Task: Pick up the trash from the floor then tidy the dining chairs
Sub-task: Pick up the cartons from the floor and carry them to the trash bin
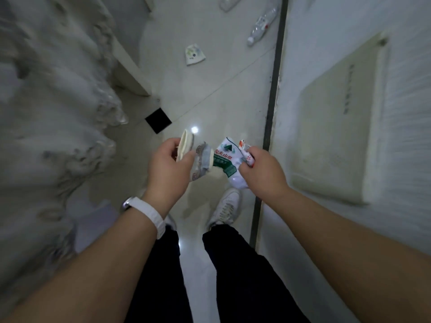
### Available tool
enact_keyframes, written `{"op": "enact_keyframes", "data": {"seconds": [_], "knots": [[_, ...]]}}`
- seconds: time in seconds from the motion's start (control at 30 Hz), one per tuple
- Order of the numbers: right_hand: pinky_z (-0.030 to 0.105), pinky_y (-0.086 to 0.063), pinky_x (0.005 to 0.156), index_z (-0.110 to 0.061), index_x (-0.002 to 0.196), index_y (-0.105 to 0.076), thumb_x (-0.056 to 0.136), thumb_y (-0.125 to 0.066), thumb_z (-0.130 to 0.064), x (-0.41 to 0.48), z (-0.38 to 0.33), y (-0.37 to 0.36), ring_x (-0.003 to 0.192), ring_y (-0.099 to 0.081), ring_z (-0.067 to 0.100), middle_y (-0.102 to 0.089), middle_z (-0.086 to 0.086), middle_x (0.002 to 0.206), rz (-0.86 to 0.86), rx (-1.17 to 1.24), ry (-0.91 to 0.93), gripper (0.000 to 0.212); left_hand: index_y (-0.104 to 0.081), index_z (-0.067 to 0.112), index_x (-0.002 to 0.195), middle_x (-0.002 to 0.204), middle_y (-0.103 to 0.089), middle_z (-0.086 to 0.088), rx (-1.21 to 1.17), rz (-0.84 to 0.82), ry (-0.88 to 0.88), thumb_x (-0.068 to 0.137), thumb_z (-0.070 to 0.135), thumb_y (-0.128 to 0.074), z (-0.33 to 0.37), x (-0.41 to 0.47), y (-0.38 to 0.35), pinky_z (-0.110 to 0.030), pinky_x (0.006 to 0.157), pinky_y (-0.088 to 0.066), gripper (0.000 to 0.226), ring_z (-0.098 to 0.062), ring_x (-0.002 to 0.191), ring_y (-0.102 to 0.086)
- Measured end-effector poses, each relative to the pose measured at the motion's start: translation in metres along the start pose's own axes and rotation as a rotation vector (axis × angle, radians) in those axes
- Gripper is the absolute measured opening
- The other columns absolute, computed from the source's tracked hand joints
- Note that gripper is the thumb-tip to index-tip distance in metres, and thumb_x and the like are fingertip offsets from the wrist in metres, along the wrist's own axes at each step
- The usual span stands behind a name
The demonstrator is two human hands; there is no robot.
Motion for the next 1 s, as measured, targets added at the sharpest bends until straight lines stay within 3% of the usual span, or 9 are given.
{"op": "enact_keyframes", "data": {"seconds": [0.07, 0.13, 0.37, 0.47, 0.57, 0.67, 0.83, 0.93, 1.0], "knots": [[0.035, -0.043, 0.060, -0.011, 0.083, -0.054, 0.088, -0.052, -0.017, -0.023, -0.017, 0.019, 0.069, -0.053, 0.027, -0.056, 0.005, 0.075, -0.005, -0.005, 0.006, 0.008, -0.063, 0.032, 0.100, 0.085, -0.066, 0.010, -0.017, 0.021, -0.015, 0.091, 0.021, -0.065, 0.019, -0.031, 0.020, -0.024, 0.065, -0.050, 0.014, 0.002, 0.069, -0.058], [0.035, -0.043, 0.061, -0.009, 0.086, -0.055, 0.087, -0.053, -0.016, -0.044, -0.034, 0.032, 0.071, -0.054, 0.028, -0.056, 0.005, 0.076, -0.004, 0.014, 0.030, 0.008, -0.063, 0.031, 0.098, 0.084, -0.066, 0.011, -0.036, 0.063, -0.033, 0.091, 0.020, -0.065, 0.035, -0.059, 0.041, -0.018, 0.061, -0.047, 0.013, 0.004, 0.066, -0.056], [0.036, -0.044, 0.061, -0.007, 0.088, -0.057, 0.086, -0.053, -0.015, -0.123, -0.096, 0.061, 0.072, -0.055, 0.030, -0.059, 0.011, 0.076, 0.073, 0.033, 0.115, 0.009, -0.064, 0.028, 0.094, 0.090, -0.069, -0.001, -0.142, 0.180, -0.012, 0.090, 0.020, -0.065, 0.051, -0.146, 0.106, -0.038, 0.075, -0.054, 0.009, -0.022, 0.084, -0.066], [0.032, -0.043, 0.059, -0.007, 0.087, -0.058, 0.086, -0.055, -0.014, -0.178, -0.121, 0.067, 0.069, -0.054, 0.026, -0.060, 0.009, 0.075, 0.114, 0.060, 0.163, 0.008, -0.064, 0.026, 0.094, 0.088, -0.069, -0.002, -0.153, 0.198, -0.070, 0.090, 0.023, -0.065, 0.058, -0.190, 0.142, -0.034, 0.071, -0.054, 0.005, -0.021, 0.081, -0.066], [0.028, -0.040, 0.057, -0.014, 0.081, -0.056, 0.087, -0.057, -0.018, -0.239, -0.148, 0.070, 0.062, -0.049, 0.013, -0.057, 0.000, 0.069, 0.104, 0.064, 0.220, 0.007, -0.065, 0.028, 0.096, 0.088, -0.069, 0.001, -0.190, 0.236, -0.114, 0.090, 0.026, -0.066, 0.065, -0.243, 0.188, -0.042, 0.074, -0.056, 0.007, -0.020, 0.083, -0.067], [0.026, -0.036, 0.055, -0.018, 0.078, -0.054, 0.088, -0.058, -0.019, -0.289, -0.179, 0.072, 0.059, -0.046, 0.010, -0.053, -0.004, 0.067, 0.077, 0.043, 0.289, 0.012, -0.065, 0.028, 0.097, 0.086, -0.068, 0.004, -0.200, 0.302, -0.155, 0.091, 0.025, -0.066, 0.068, -0.290, 0.234, -0.040, 0.074, -0.054, 0.007, -0.015, 0.079, -0.064], [0.026, -0.035, 0.052, -0.016, 0.078, -0.054, 0.089, -0.059, -0.018, -0.342, -0.239, 0.080, 0.059, -0.045, 0.011, -0.052, -0.003, 0.067, 0.034, 0.024, 0.437, 0.012, -0.061, 0.033, 0.090, 0.086, -0.068, 0.005, -0.235, 0.437, -0.171, 0.091, 0.024, -0.067, 0.063, -0.351, 0.295, -0.032, 0.070, -0.051, 0.011, -0.013, 0.080, -0.064], [0.017, -0.037, 0.046, -0.016, 0.076, -0.056, 0.088, -0.058, -0.014, -0.363, -0.275, 0.080, 0.055, -0.047, 0.004, -0.055, 0.000, 0.068, -0.014, 0.049, 0.520, 0.012, -0.063, 0.029, 0.098, 0.088, -0.067, 0.008, -0.251, 0.532, -0.134, 0.091, 0.028, -0.067, 0.053, -0.381, 0.325, -0.035, 0.072, -0.054, 0.007, -0.011, 0.081, -0.064], [0.020, -0.038, 0.048, -0.011, 0.075, -0.055, 0.088, -0.058, -0.012, -0.371, -0.297, 0.075, 0.052, -0.042, 0.005, -0.053, 0.004, 0.066, -0.060, 0.054, 0.583, 0.013, -0.063, 0.029, 0.098, 0.087, -0.067, 0.007, -0.254, 0.590, -0.106, 0.092, 0.028, -0.066, 0.045, -0.397, 0.344, -0.038, 0.071, -0.056, 0.006, -0.012, 0.080, -0.065]]}}
Point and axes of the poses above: each hand's wrist, its own x-axis towards the middle knuckle, its own y-axis out of the back of the hand, z = x × y, the point moved 5 cm from there along x, towards the middle knuckle
